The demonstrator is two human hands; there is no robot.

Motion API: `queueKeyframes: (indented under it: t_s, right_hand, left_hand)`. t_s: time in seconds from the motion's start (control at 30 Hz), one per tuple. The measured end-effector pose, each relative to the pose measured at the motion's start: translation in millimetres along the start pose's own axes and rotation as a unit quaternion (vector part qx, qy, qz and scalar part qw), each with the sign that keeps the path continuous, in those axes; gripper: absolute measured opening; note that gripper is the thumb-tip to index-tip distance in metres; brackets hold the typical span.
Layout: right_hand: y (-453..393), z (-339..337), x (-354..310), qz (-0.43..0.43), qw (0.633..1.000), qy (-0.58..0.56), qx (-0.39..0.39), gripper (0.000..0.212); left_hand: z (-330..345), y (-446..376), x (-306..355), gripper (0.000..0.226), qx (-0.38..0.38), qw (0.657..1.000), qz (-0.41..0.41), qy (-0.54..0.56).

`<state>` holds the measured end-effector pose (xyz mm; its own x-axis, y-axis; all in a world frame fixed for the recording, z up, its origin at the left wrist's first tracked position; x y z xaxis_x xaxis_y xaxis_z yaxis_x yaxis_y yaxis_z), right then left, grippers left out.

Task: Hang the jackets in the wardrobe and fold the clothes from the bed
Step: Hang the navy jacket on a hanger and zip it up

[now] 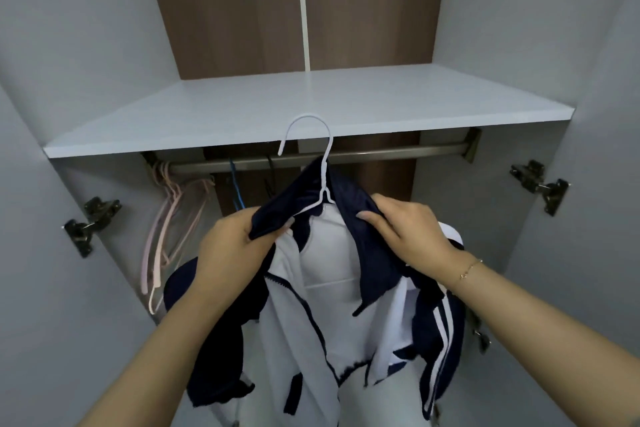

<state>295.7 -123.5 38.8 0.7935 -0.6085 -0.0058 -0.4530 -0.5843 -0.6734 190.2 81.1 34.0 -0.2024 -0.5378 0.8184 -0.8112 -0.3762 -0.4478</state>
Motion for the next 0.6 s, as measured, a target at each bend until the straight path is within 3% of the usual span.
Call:
queueKeyframes:
  t_s: [0.1, 0.2, 0.27, 0.33, 0.4, 0.5, 0.6]
  right_hand:
    - [-8, -20, 4, 0.035, 0.999, 0.007, 0.03, 0.039]
    - [-30, -42, 20, 0.089, 0.995, -0.009, 0.038, 0.039]
    - [-50, -61, 39, 0.151, 0.985, -0.056, 0.058, 0.043]
    - [-74, -85, 55, 0.199, 0.97, -0.103, 0.093, 0.046]
    - [-104, -106, 59, 0.209, 0.969, -0.073, 0.11, 0.046]
    - [-149, -118, 62, 0.215, 0.969, -0.061, 0.109, 0.047]
    - [-192, -112, 80, 0.237, 0.962, -0.097, 0.096, 0.049]
  left_hand:
    - [0, -14, 33, 0.01, -0.014, 0.993, 0.085, -0.078]
    - [-5, -29, 66, 0.044, -0.019, 0.981, 0.159, -0.106]
    - [-12, -38, 88, 0.052, 0.0, 0.973, 0.199, -0.117]
    - [-18, -47, 110, 0.051, 0.009, 0.969, 0.226, -0.094]
    - [-21, -59, 130, 0.044, 0.014, 0.969, 0.243, -0.048]
    - [-25, -84, 149, 0.012, 0.016, 0.967, 0.254, 0.025]
    - [-28, -113, 158, 0.024, -0.003, 0.962, 0.253, 0.103]
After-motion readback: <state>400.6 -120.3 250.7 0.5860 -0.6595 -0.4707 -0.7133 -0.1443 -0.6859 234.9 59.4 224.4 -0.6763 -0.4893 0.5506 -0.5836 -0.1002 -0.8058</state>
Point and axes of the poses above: each hand's wrist, its own y-axis away from the middle knuckle, its own z-axis out of the palm, x = y × z, the point moved 10 cm from there along -y, towards the middle knuckle, and after that the axes turned 13 degrees about y, right-handed, at the moved point
